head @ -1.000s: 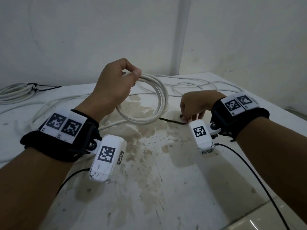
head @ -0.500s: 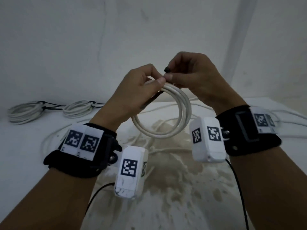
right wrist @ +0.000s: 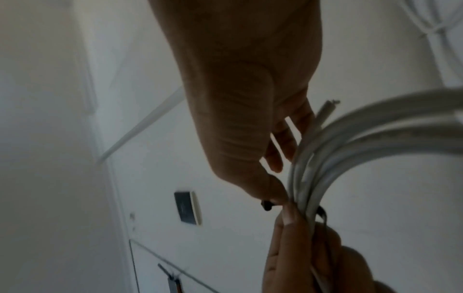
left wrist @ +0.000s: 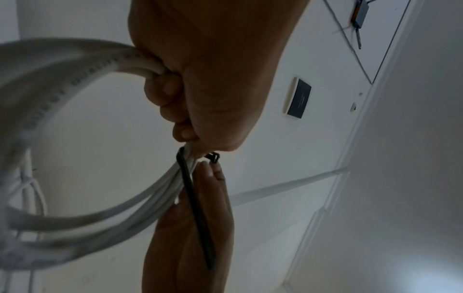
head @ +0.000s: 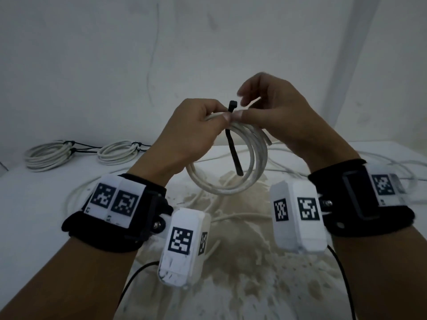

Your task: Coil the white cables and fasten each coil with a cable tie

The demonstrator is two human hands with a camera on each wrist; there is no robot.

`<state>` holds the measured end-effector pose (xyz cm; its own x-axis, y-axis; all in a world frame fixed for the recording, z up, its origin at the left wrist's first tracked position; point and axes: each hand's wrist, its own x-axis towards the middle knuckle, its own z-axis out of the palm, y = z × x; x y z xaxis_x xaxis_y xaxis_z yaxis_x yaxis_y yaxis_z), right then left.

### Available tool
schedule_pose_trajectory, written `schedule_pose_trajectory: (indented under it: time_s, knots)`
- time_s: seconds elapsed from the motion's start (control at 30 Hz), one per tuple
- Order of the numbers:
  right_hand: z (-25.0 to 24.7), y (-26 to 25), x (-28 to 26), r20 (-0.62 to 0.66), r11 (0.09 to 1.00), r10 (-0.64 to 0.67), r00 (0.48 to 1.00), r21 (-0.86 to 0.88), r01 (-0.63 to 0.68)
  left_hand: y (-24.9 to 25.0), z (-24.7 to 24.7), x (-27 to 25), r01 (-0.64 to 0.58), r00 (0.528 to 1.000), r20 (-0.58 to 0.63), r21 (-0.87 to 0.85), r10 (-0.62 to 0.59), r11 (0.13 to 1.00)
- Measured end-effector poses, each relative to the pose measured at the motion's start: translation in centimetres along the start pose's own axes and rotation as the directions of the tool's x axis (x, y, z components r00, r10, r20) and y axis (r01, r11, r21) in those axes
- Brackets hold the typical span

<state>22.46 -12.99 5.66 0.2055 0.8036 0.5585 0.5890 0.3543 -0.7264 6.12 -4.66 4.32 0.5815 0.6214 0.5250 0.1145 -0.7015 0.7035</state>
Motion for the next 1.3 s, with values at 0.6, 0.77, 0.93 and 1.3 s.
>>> schedule_pose_trajectory:
  time_s: [0.6, 0.77, 0.93, 1.3]
  knots:
    - [4.5, -3.4, -0.4, -0.109, 0.900, 0.204, 0.973, -0.370, -0.230, 0.1, 0.6, -0.3, 0.192, 0.969, -0.142, -0.069, -0.200, 0.979]
    - [5.0, -3.8, -0.8, -0.134, 0.731, 0.284, 0.949, -0.610, -0.305, 0.2, 1.7, -0.8, 0.225, 0.971, -0.078, 0.002, -0.225, 0.974]
    - [4.9, -3.0, -0.8, -0.232, 0.623, 0.188, 0.954, -0.723, -0.298, 0.7, 1.9, -1.0, 0.211, 0.975, -0.081, 0.059, -0.206, 0.976]
    - [6.2, -2.9, -0.3, -0.216, 0.859, -0.111, 0.970, -0.512, -0.016, -0.1, -0.2, -0.2, 0.303, 0.936, -0.159, -0.096, -0.315, 0.948]
